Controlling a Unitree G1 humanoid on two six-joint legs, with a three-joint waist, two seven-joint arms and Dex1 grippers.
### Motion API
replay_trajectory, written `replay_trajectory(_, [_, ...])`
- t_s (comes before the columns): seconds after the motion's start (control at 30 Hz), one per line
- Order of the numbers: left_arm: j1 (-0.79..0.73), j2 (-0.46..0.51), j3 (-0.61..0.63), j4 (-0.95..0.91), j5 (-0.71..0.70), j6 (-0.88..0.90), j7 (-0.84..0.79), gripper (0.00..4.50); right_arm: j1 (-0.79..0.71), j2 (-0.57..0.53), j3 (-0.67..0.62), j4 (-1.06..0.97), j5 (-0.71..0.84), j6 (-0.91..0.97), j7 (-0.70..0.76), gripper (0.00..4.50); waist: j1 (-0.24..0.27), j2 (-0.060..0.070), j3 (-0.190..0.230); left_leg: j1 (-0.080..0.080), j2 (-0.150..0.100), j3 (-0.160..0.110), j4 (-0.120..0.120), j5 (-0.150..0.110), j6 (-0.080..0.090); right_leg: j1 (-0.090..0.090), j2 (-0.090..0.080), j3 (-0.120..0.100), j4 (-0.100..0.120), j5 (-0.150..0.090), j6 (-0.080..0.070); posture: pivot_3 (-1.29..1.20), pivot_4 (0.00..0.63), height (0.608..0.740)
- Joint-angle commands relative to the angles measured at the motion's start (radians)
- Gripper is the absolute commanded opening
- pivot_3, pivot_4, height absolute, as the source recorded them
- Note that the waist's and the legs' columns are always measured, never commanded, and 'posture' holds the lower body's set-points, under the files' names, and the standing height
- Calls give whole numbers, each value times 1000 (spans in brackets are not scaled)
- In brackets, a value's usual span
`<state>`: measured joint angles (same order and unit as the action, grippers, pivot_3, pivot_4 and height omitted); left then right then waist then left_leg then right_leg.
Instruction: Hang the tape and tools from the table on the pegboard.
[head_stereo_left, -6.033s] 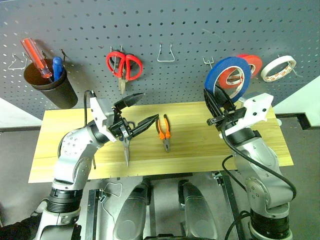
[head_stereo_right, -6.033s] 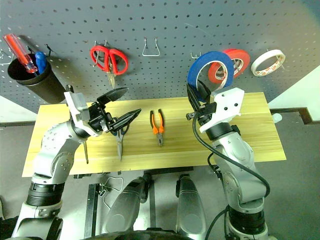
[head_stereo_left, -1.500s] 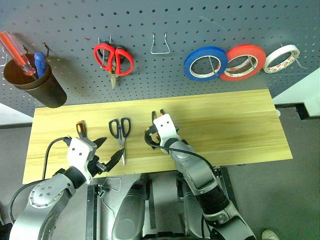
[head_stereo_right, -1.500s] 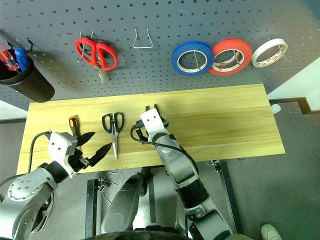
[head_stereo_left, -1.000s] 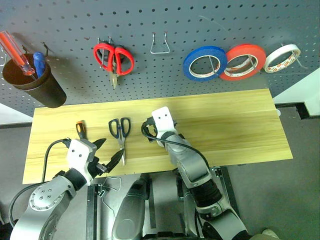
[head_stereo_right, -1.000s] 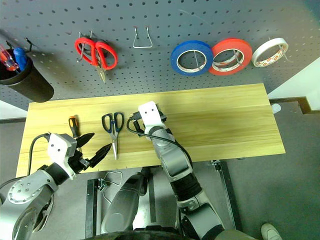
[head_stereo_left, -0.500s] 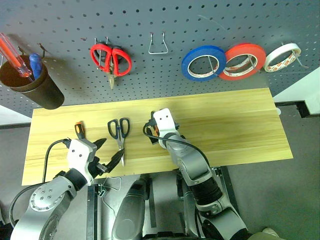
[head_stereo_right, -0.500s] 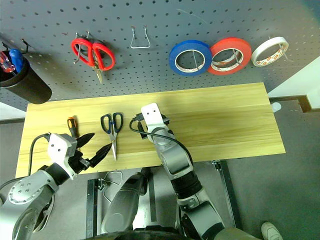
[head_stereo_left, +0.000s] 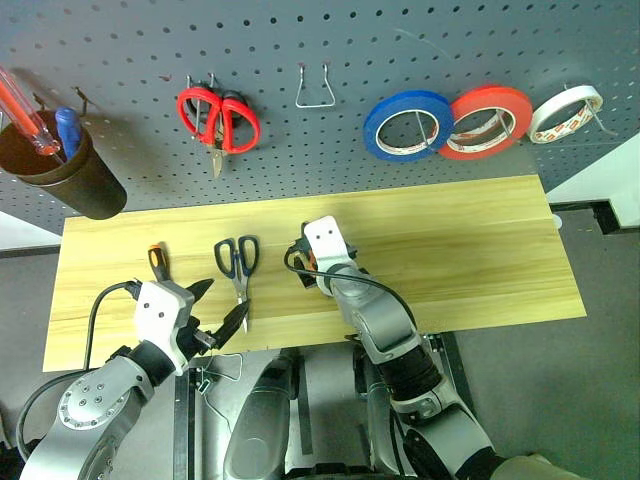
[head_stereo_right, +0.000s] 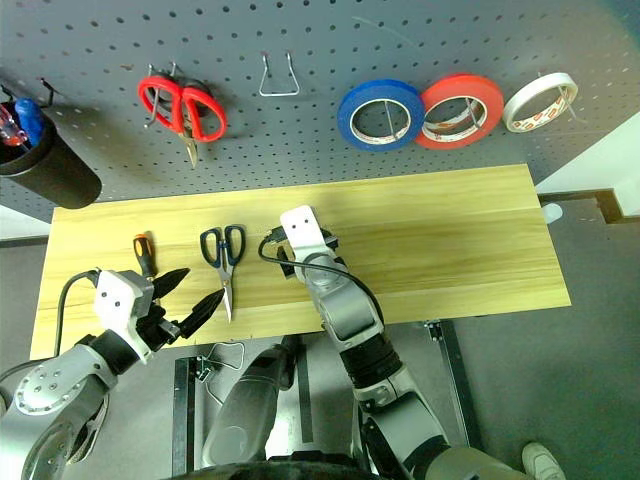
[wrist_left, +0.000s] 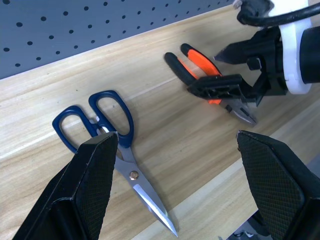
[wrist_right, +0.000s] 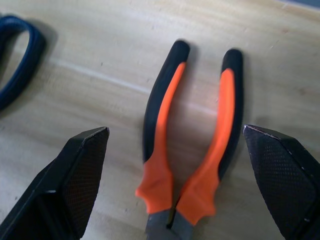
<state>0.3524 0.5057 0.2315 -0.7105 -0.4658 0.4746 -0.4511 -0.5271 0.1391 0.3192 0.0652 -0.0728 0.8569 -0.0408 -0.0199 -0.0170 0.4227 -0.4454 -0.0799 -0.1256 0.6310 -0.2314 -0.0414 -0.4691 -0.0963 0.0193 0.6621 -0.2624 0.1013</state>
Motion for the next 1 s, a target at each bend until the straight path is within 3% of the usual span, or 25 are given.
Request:
replay_trajectory(0.03, [27,-3,19,-42,-8,-2,2,3962,-47,71,23,-7,7,17,12,4477,0,-1,2,0,0,0,0,0,0,0,0,0,0,0,0,82,511,711])
replay_trajectory(0.57, [32,-2,22,-58,-12,6,10,3962,-117,52,0,105,19,5,55,4477,0,-2,13,0,1,1,-1,0,0,-1,0,1,0,0,0,86,522,711])
replay_trajectory(0.67, [29,-3,22,-60,-12,8,14,3962,-112,52,-3,100,20,0,55,3894,0,-2,14,0,1,2,-1,0,0,-1,0,1,0,0,0,88,523,711])
replay_trajectory(0.77, [28,-3,23,-62,-14,12,16,3962,-113,51,-3,97,20,1,57,2890,0,-1,14,0,1,2,-1,0,0,-1,1,1,0,0,0,88,523,711])
replay_trajectory(1.0, [55,17,20,-70,-54,33,-30,3962,-111,45,-5,81,27,-15,70,2854,-1,-1,14,0,1,2,-1,0,0,-1,1,2,0,0,0,91,517,711])
